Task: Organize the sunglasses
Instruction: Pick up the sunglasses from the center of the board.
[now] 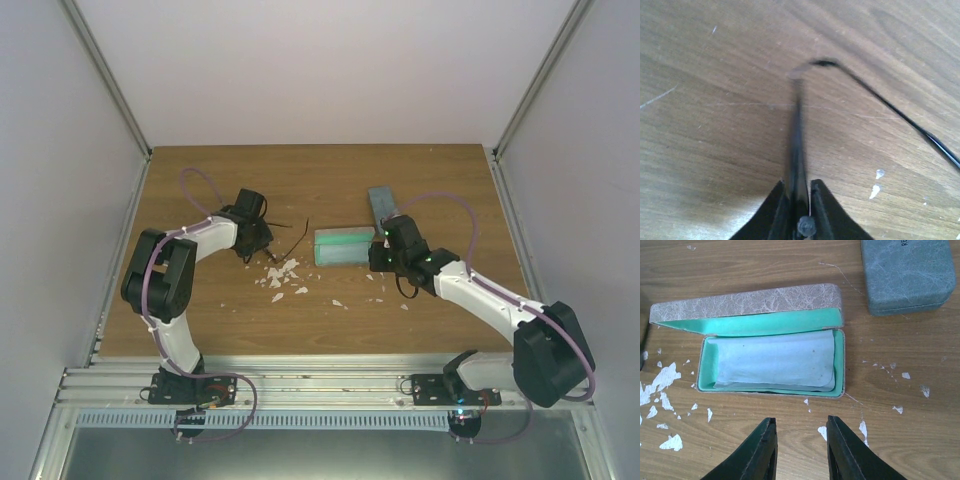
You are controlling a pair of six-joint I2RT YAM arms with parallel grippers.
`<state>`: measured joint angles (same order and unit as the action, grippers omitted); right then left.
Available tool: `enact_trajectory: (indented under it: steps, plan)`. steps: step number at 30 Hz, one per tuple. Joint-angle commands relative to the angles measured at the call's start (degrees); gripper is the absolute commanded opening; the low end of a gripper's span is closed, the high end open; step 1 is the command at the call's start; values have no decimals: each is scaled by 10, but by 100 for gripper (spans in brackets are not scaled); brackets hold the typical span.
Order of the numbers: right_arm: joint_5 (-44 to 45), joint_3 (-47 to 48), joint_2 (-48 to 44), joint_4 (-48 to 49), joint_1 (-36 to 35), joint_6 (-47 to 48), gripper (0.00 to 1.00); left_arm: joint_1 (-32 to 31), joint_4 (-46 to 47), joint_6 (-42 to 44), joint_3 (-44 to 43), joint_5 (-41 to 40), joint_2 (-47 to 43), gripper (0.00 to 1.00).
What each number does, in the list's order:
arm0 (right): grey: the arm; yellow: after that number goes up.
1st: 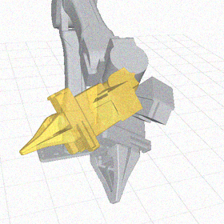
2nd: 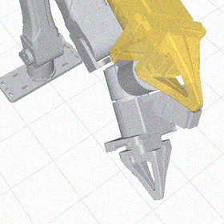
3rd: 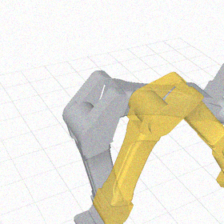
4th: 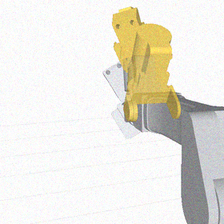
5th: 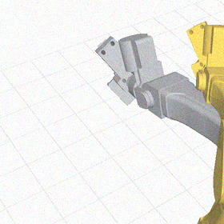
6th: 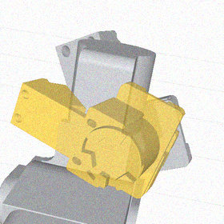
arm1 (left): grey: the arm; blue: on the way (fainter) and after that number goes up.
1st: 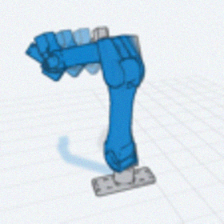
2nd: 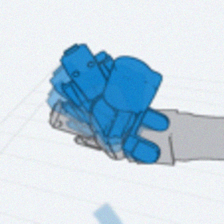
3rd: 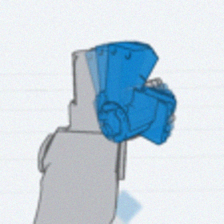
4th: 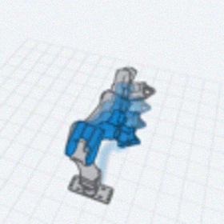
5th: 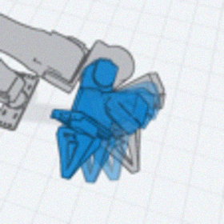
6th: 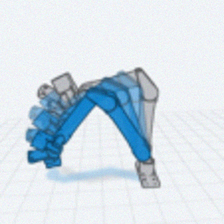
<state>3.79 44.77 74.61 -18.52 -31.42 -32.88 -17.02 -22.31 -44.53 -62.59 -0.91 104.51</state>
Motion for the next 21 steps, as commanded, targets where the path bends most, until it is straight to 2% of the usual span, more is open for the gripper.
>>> enact_trajectory:
  steps: [1, 9, 12, 16, 21]
  plan:
    - [-8, -6, -10, 5, 3, -5, 29, 2, 0, -3, 24, -21, -14, 12]
    - [-21, -4, -10, 10, 2, -7, 29, 2, 25, 4, 57, -14, -53, 0]
    - [-32, -4, -14, 14, 2, -8, 29, 1, 50, 15, 73, 6, -80, 0]
    - [-65, -4, -32, 29, 3, -9, 29, 1, 95, 41, 99, 80, -142, 0]
    - [-138, -8, -62, 67, 4, -9, 30, -2, 157, 88, 110, 232, -222, 0]
